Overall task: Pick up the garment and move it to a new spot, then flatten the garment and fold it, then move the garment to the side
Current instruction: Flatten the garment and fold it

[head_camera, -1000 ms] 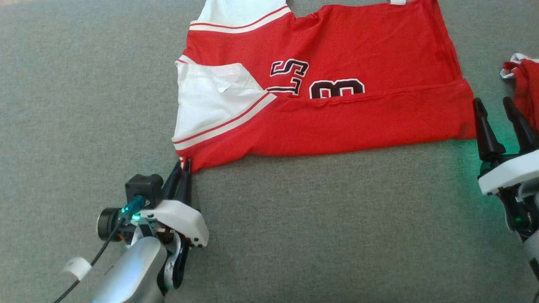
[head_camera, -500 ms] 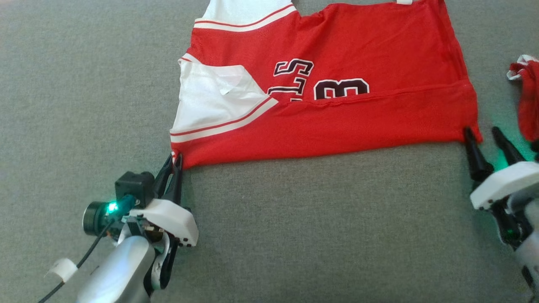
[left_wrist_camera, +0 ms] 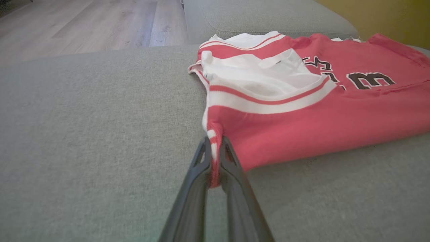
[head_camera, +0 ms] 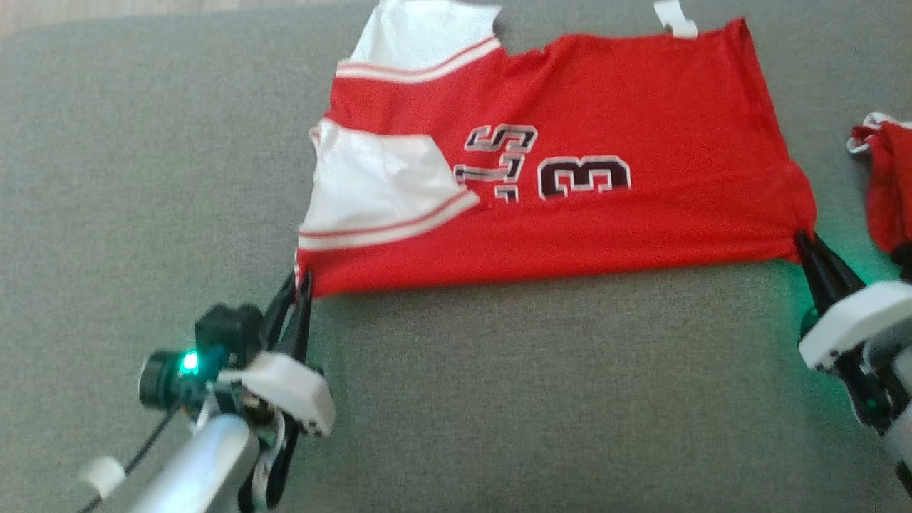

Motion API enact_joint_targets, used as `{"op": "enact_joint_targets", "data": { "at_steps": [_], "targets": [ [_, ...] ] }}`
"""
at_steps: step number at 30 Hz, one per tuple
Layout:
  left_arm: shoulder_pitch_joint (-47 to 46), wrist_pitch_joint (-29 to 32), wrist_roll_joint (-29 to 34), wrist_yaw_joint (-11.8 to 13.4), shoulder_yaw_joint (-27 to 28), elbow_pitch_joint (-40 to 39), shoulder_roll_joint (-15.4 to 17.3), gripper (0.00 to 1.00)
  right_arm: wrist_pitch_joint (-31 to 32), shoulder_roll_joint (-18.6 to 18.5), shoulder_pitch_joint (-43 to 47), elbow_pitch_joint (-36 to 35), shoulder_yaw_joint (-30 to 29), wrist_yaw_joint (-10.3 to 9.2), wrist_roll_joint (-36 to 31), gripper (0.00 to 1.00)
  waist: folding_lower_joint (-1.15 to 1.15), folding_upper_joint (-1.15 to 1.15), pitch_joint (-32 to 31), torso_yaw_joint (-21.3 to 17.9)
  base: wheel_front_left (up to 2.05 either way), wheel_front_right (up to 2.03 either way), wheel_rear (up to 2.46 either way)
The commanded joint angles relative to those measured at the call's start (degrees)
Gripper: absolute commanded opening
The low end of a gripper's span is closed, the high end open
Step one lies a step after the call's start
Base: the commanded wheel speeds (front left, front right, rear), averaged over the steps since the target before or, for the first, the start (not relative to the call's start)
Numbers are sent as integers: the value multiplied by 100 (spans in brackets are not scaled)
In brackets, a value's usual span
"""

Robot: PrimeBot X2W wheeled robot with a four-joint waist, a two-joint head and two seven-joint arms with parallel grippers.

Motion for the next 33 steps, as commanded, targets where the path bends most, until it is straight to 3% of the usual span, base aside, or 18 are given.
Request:
{"op": "enact_joint_targets", "data": {
  "at_steps": [1, 16, 20, 26, 27, 28, 30, 33],
  "targets": [
    [104, -81, 25, 99, 196, -196, 245, 0, -97, -282, 251, -113, 60, -5, 77, 0, 0, 0, -140, 6, 0, 0, 0],
    [1807, -59, -171, 484, -13, -1288, 663, 0, -269, -946, 1980, -1063, 13, -5, 292, 0, 0, 0, -700, 2, 0, 0, 0],
    [2107, -96, -265, 579, -11, -1528, 670, 0, -218, -930, 2402, -1312, -220, -5, 242, 0, 0, 0, -747, 0, 0, 0, 0],
    [2228, -227, -324, 495, -45, -1430, 651, 0, 47, -757, 2801, -1631, -677, -5, 64, 0, 0, 0, -777, -33, 0, 0, 0],
    [2217, -234, -324, 482, -54, -1400, 641, 27, 103, -720, 2838, -1676, -746, -5, 60, 21, 0, 0, -778, -35, 0, 0, 0],
    [2200, -238, -323, 470, -63, -1369, 632, 46, 152, -693, 2875, -1719, -809, -5, 37, 42, 0, 0, -778, -34, 0, 0, 0],
    [2148, -232, -314, 447, -81, -1302, 617, 100, 240, -654, 2932, -1820, -948, -5, -37, 100, 0, 0, -779, -43, 0, 0, 0],
    [2041, -239, -308, 431, -77, -1229, 578, 100, 270, -582, 3011, -1976, -1202, -5, -196, 100, 0, 0, -761, -63, 0, 0, 0]
  ]
}}
